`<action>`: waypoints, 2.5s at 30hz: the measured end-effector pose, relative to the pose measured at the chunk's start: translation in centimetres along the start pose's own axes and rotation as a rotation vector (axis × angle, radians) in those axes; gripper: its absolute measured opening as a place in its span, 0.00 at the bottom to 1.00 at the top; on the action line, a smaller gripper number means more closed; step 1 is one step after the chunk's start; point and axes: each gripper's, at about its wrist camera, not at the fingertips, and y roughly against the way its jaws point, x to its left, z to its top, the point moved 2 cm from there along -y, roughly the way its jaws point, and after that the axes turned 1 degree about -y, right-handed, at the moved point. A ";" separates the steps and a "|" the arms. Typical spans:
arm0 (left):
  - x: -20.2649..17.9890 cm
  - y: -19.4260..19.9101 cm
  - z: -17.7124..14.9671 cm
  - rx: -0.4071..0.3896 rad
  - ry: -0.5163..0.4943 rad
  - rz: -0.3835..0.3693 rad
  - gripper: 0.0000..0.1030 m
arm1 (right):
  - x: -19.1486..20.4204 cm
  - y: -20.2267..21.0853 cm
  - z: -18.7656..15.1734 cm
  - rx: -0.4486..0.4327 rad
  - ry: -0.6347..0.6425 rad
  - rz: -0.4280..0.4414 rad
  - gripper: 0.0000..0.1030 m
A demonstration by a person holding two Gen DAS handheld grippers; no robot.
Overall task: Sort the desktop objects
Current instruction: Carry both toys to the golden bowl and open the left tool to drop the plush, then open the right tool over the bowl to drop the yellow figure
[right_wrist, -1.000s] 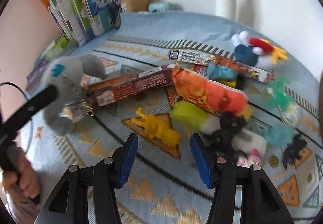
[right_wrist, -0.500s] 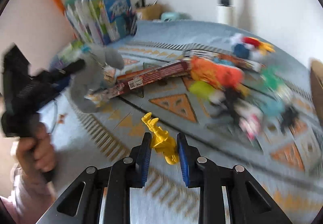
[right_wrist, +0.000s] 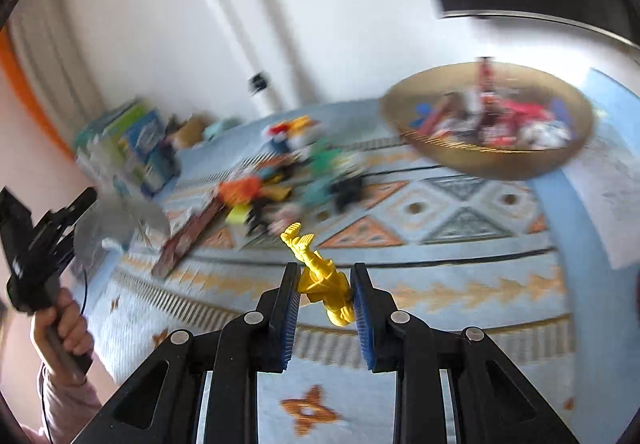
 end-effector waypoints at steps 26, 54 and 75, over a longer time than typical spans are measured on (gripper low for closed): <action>-5.3 -7.1 -10.8 0.460 -0.411 0.407 0.70 | -6.8 -0.1 -2.8 0.071 -0.163 0.108 0.24; -25.4 -16.8 -0.4 0.195 -0.353 -0.223 0.42 | -10.1 5.5 11.4 -0.288 -0.186 -0.129 0.24; -20.3 -16.9 -1.8 0.289 -0.300 -0.218 0.57 | -8.3 -0.2 9.9 -0.329 -0.080 -0.146 0.68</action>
